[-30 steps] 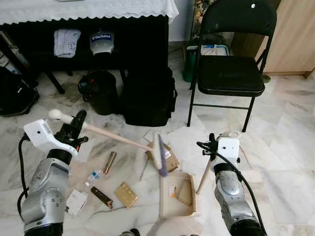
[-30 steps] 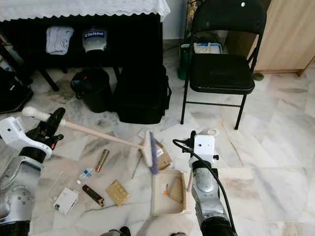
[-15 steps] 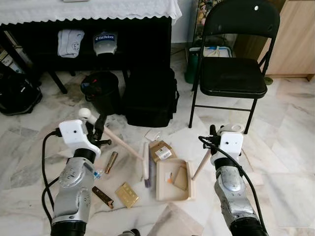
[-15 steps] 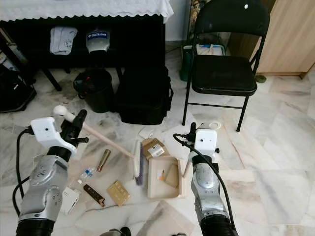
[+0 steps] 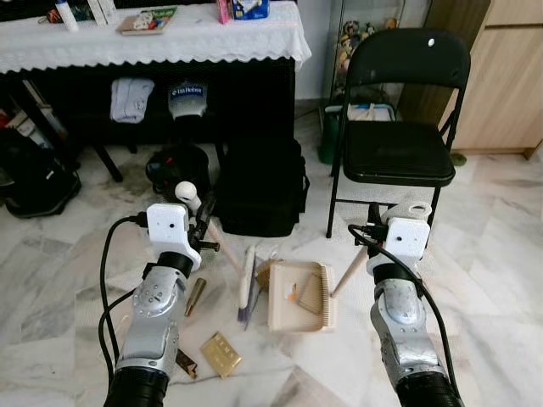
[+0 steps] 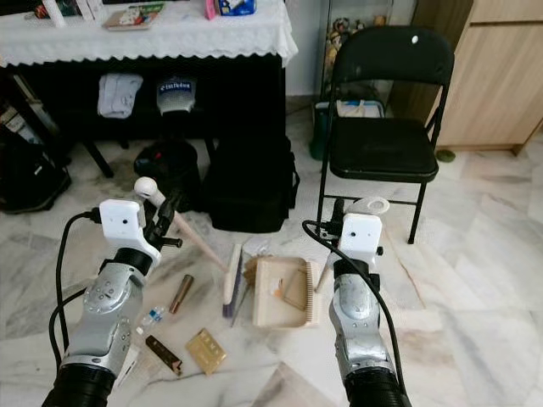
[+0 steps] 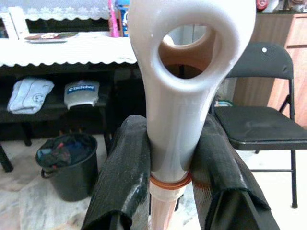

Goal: Sweep floor

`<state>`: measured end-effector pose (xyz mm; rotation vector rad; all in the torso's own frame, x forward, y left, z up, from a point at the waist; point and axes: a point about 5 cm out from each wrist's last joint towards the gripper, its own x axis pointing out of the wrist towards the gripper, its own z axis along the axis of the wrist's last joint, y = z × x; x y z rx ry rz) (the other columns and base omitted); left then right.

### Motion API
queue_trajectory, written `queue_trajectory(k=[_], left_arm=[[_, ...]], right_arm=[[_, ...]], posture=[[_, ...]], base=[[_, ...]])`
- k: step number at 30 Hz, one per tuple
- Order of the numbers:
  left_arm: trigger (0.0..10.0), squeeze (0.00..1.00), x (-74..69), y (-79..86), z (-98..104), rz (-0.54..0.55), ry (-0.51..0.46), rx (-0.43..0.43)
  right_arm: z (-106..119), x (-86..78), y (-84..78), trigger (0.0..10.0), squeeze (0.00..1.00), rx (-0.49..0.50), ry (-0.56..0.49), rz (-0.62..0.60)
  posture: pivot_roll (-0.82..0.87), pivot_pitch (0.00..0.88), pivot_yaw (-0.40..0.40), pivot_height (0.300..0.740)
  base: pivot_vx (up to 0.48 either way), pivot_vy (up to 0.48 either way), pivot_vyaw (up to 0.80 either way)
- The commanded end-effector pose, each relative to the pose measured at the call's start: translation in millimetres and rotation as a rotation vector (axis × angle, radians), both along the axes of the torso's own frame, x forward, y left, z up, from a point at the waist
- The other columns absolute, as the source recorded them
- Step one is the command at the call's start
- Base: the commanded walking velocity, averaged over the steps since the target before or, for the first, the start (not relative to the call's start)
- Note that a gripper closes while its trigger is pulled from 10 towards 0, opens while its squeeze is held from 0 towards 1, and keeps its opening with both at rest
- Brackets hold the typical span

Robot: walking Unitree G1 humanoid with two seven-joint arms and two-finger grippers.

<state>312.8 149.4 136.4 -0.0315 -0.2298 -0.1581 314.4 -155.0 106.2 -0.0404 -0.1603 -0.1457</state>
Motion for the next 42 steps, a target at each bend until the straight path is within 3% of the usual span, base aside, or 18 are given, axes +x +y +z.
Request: queue_trajectory(k=[1, 11, 19, 32, 38, 42], left_arm=[[10.0, 0.0, 2.4, 5.4, 2.8, 0.015, -0.029, 0.02], [10.0, 0.0, 0.1, 2.6, -7.8, 0.039, -0.019, 0.052], [10.0, 0.0, -5.3, 8.4, -9.1, 0.085, -0.035, 0.067], [10.0, 0.0, -7.8, 0.8, -6.9, 0.079, -0.05, 0.088], [10.0, 0.0, -8.4, 5.1, -0.9, 0.073, -0.054, 0.134], [10.0, 0.0, -11.4, 17.2, -4.1, 0.144, -0.048, 0.134]], right_arm=[[6.3, 1.2, 0.3, 10.0, 0.0, 0.012, -0.034, -0.011], [15.2, 0.3, 0.1, 10.0, 0.0, 0.003, -0.06, 0.006], [13.8, -1.8, -0.6, 10.0, 0.0, -0.003, -0.049, 0.022], [14.2, -1.0, -7.9, 10.0, 0.0, -0.013, -0.037, 0.015], [19.4, 10.5, 5.2, 10.0, 0.0, 0.045, -0.057, 0.026], [20.8, 11.8, 15.0, 10.0, 0.0, 0.049, -0.06, 0.069]], posture=[[-0.01, 0.0, 0.079, 0.74], [-0.03, 0.0, 0.07, 0.74], [-0.01, 0.021, 0.048, 0.74], [0.01, 0.014, 0.053, 0.74], [0.07, 0.004, 0.07, 0.74], [0.08, 0.0, 0.056, 0.74]], base=[[0.0, 0.0, 0.0], [0.0, 0.0, 0.0], [0.0, 0.0, 0.75], [0.0, 0.0, 0.8], [0.0, 0.0, 0.8], [0.0, 0.0, 0.8]])
